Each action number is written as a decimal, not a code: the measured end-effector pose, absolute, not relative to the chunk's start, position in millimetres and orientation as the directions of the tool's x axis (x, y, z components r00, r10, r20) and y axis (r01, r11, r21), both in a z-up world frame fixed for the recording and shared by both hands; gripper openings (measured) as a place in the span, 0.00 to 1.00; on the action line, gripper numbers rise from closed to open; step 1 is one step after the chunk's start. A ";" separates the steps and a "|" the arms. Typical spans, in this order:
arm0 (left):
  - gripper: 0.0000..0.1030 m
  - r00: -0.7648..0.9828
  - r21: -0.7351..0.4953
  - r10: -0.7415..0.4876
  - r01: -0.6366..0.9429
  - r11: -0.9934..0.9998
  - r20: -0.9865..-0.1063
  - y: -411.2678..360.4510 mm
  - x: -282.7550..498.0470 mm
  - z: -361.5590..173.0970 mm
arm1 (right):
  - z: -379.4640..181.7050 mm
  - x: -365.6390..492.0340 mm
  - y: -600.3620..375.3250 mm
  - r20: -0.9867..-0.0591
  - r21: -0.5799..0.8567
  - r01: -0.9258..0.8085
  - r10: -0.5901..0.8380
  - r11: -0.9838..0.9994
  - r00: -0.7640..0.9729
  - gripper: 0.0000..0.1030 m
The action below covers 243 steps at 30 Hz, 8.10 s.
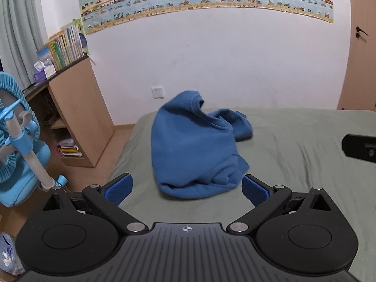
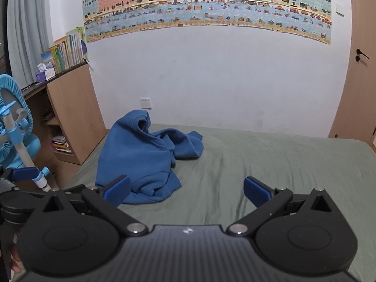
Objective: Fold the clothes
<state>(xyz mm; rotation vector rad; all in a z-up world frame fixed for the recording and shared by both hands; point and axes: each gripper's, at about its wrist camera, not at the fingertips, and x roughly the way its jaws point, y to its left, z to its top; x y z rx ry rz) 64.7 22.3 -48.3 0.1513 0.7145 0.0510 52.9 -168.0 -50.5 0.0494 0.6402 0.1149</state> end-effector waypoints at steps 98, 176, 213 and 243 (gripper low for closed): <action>0.10 0.655 0.274 -0.155 0.503 0.820 -0.739 -1.8 292.6 -90.3 | -86.3 249.6 -227.2 -0.412 0.205 -0.449 0.492 0.870 0.767 0.00; 0.29 0.326 0.290 -0.495 0.945 0.150 -0.805 -389.9 81.0 -164.1 | -202.2 -43.5 -479.4 -0.874 -0.105 -0.469 0.144 0.877 0.464 0.11; 0.52 0.139 0.413 -0.402 0.060 -0.909 -0.905 -475.8 53.7 -255.5 | -231.3 -13.0 -524.0 -0.900 0.078 -0.479 0.269 0.874 0.344 0.12; 0.09 0.317 0.500 -0.485 0.808 -0.312 -0.815 -354.0 93.7 -149.6 | -104.2 -27.9 -521.5 -0.799 -0.187 -0.320 0.046 0.929 0.600 0.13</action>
